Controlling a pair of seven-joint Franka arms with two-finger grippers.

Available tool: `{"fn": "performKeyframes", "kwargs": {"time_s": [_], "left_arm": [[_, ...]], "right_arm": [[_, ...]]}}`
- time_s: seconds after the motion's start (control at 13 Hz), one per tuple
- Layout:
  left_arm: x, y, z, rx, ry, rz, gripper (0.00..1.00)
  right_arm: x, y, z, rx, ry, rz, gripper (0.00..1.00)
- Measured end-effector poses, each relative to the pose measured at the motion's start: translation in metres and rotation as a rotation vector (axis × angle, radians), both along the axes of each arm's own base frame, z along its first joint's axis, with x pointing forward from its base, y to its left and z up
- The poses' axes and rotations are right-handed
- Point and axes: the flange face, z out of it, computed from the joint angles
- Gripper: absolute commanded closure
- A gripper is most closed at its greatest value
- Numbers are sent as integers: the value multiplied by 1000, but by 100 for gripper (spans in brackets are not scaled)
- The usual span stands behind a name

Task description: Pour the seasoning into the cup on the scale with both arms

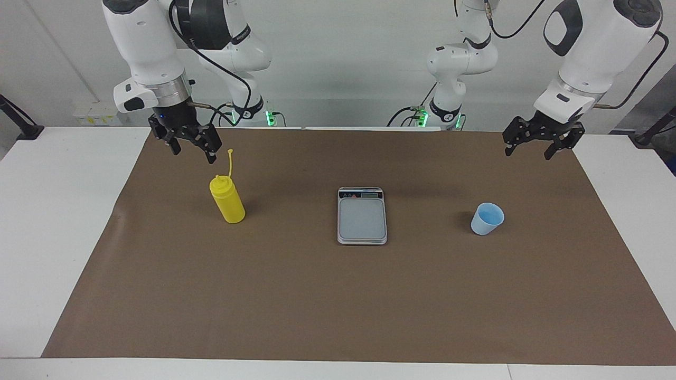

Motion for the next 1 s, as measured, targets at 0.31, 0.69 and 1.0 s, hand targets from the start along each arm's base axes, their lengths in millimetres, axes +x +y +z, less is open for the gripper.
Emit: {"fn": "performKeyframes", "kwargs": {"time_s": [0.31,0.69,1.0], "left_arm": [[2,3,0,-1,-15,6,0],[10,9,-46,-3,-52,20,0],[30,37,-112,-10,-52,76,0]], "right_arm": [[0,0,0,0,0,0,0],[0,0,0,0,0,0,0],[0,0,0,0,0,0,0]]}}
